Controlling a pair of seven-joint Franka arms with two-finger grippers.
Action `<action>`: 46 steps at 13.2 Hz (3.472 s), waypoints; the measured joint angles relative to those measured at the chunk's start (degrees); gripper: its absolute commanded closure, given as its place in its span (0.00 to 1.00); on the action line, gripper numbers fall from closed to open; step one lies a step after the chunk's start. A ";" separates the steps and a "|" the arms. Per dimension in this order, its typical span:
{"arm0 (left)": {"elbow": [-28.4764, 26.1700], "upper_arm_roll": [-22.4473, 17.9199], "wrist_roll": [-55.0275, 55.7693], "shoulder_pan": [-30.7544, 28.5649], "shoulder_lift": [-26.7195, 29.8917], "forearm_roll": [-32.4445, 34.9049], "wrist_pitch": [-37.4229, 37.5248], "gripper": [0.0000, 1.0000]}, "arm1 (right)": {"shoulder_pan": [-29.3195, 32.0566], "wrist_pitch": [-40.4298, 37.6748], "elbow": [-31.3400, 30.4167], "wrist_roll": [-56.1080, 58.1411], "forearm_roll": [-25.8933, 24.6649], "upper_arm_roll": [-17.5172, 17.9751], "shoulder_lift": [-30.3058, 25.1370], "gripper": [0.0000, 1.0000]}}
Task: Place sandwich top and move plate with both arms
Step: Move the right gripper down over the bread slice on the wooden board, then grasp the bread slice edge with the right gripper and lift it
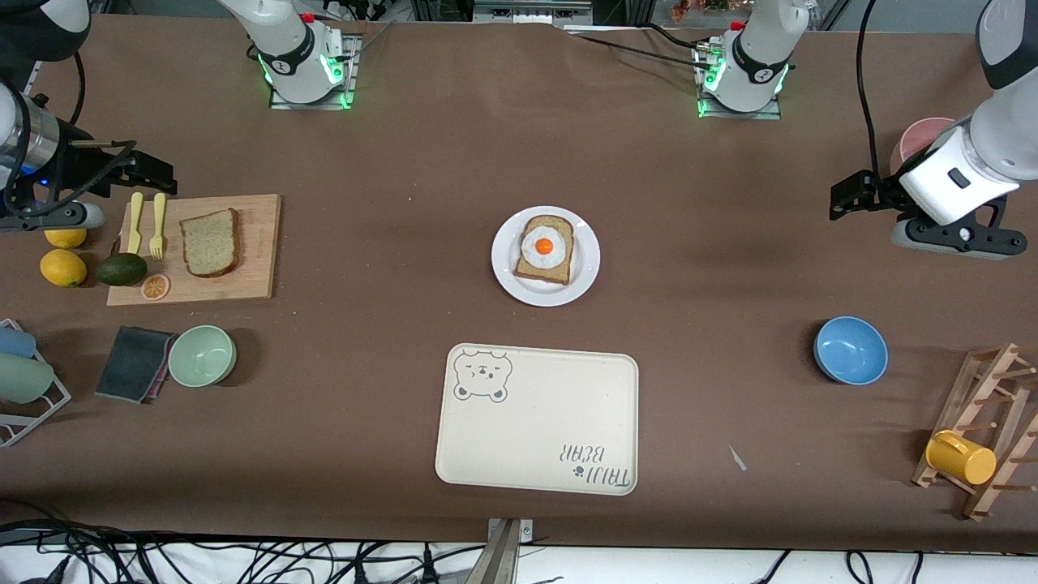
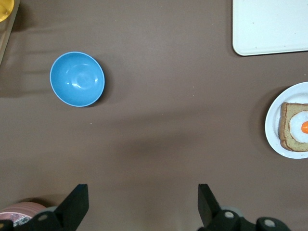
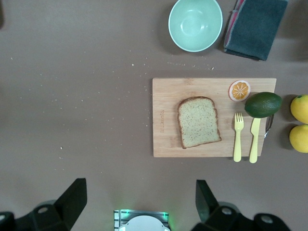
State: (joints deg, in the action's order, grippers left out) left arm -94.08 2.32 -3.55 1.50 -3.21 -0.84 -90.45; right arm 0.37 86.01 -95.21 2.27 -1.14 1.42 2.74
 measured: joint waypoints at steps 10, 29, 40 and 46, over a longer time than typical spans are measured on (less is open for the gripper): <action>0.05 0.06 0.00 0.15 -0.03 0.00 0.00 0.00 | -4.31 9.37 -6.65 -0.24 -12.03 0.36 8.22 0.00; 0.08 0.08 0.00 0.25 -0.70 0.00 0.00 0.00 | -4.14 35.02 -31.01 -17.76 -25.48 -0.28 12.96 0.00; 0.09 0.08 0.00 0.25 -0.86 0.00 0.00 0.00 | -3.05 36.71 -30.51 -17.82 -27.16 -2.93 18.63 0.47; 0.13 0.08 0.00 0.21 -0.87 0.00 0.00 0.00 | -2.22 36.99 -29.67 -17.84 -27.19 -2.97 20.41 1.00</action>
State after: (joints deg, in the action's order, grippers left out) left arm -93.96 2.40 -3.55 1.70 -4.08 -0.84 -90.45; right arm -1.85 122.99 -124.88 -15.57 -28.33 -1.55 23.15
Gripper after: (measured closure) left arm 0.000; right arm 0.797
